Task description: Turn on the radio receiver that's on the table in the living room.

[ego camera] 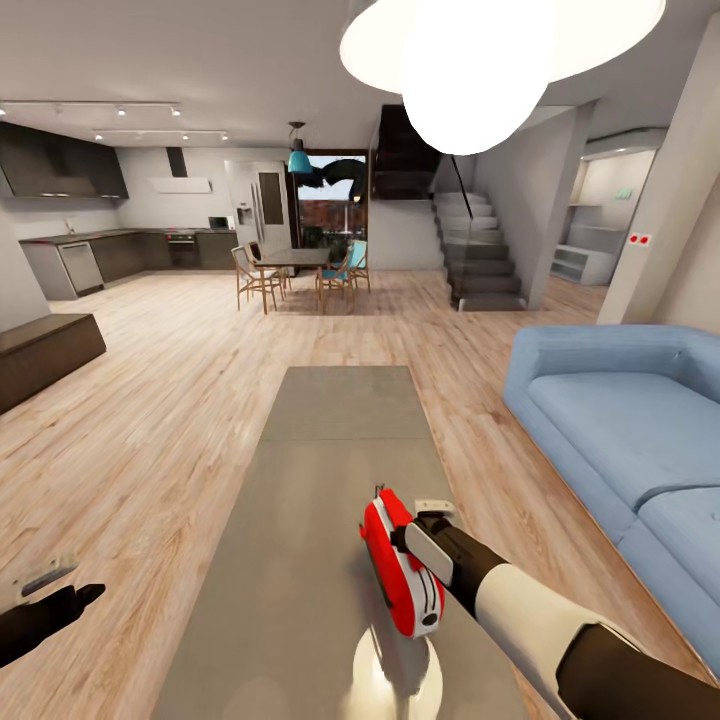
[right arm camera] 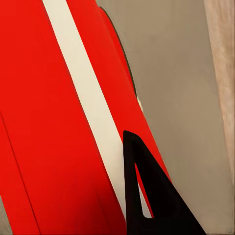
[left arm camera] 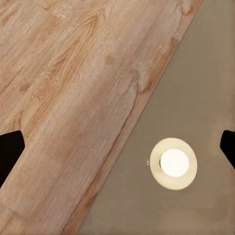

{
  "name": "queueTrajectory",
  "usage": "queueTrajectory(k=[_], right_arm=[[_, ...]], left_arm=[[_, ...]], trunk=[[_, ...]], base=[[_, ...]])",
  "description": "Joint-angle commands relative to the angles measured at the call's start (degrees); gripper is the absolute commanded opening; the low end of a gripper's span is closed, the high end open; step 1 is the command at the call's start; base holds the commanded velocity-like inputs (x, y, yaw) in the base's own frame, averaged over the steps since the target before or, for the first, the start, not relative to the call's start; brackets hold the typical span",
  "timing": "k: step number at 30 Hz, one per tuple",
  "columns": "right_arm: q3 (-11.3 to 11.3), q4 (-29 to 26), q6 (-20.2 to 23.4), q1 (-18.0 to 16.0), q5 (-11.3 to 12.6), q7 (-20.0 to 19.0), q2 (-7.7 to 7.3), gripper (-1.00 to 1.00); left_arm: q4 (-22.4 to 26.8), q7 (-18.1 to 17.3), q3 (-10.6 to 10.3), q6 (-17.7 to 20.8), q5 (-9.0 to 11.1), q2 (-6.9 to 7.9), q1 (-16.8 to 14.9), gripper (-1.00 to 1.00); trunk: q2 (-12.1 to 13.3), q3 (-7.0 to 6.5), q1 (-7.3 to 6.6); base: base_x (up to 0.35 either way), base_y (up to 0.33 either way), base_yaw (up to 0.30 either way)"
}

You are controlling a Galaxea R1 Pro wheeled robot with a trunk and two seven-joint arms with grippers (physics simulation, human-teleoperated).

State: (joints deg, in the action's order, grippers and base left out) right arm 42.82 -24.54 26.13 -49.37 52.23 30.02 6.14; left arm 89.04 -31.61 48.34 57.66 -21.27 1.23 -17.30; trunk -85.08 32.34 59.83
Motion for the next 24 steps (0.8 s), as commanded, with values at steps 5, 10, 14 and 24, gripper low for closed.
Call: queueTrajectory(k=[5,10,14,24], right_arm=[[-0.09,1.68,-0.20,-0.02,-0.28,0.04,0.01,-1.00],[-0.10,1.91,-0.20,-0.04,-0.55,0.04,0.01,-1.00],[-0.11,1.94,-0.20,-0.04,-0.90,0.04,0.01,-1.00],[-0.11,2.09,-0.20,-0.02,-0.99,0.04,0.01,-1.00]], left_arm=[[-0.01,0.00,0.00,0.00,0.00,0.00,-0.02,1.00],[-0.01,-0.01,0.00,0.00,0.00,0.00,-0.01,1.00],[-0.01,-0.02,0.00,0.00,0.00,-0.03,-0.01,1.00],[-0.01,-0.03,0.00,0.00,0.00,-0.08,0.00,1.00]], trunk=[[-2.01,0.89,1.10],[-2.41,1.07,1.32],[-2.41,1.07,1.32],[-5.22,2.33,2.85]], base=[[0.000,0.000,0.000],[0.000,0.000,0.000],[0.000,0.000,0.000],[0.000,0.000,0.000]])
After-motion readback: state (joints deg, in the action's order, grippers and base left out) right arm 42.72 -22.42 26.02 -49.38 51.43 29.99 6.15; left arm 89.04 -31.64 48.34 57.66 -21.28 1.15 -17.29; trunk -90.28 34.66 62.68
